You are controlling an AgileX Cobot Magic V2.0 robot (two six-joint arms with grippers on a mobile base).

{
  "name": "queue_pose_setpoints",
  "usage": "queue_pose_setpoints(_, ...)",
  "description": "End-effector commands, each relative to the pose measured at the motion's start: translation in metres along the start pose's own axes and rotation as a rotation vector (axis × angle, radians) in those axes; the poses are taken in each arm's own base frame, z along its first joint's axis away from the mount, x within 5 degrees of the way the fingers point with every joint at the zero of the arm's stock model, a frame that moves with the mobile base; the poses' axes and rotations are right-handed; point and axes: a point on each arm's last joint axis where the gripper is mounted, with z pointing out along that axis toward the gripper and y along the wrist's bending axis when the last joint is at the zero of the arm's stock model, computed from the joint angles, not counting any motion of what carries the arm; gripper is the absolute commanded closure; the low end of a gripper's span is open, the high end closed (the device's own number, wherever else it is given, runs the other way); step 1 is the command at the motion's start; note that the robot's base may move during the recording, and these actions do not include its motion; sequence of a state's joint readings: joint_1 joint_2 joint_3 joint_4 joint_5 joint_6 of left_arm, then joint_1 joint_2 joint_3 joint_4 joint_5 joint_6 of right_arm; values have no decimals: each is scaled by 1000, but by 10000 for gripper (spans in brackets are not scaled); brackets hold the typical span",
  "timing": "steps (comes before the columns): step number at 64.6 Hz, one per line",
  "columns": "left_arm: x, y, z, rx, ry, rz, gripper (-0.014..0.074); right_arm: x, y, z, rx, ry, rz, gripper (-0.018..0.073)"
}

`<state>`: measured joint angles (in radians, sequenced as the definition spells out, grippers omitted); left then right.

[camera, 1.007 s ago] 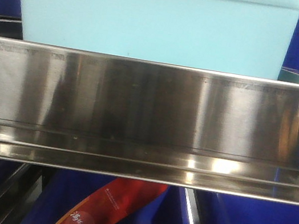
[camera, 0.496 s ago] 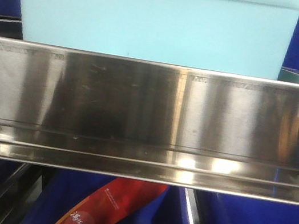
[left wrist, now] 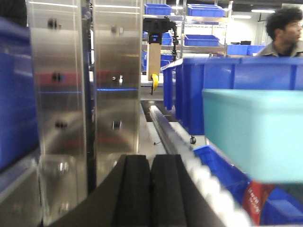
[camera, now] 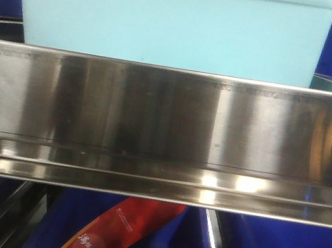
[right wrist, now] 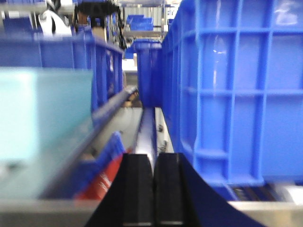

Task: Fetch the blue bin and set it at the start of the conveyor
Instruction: 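Position both grippers at the rim of the light-blue bin on the shelf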

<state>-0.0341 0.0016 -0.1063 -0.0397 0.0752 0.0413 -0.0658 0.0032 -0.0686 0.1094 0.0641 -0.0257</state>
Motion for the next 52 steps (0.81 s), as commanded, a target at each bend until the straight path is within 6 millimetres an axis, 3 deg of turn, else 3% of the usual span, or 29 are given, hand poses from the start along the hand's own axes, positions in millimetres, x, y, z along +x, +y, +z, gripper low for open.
queue_pose_setpoints(1, -29, 0, -6, 1, -8, 8, 707, -29, 3, -6, -13, -33, 34, 725)
queue_pose_setpoints(13, -79, -1, -10, 7, 44, 9, 707, -69, 10, -11, -34, 56, 29, 725)
queue_pose_setpoints(31, -128, -1, 35, 15, 324, 13, 707, -121, 16, 22, -43, 297, 21, 725)
queue_pose_setpoints(40, -136, 0, 60, 14, 453, 21, 707, -143, 19, 45, -49, 413, 23, 725)
queue_pose_setpoints(52, -137, 0, 69, 13, 437, 21, 707, -154, 20, 61, -48, 397, 28, 725)
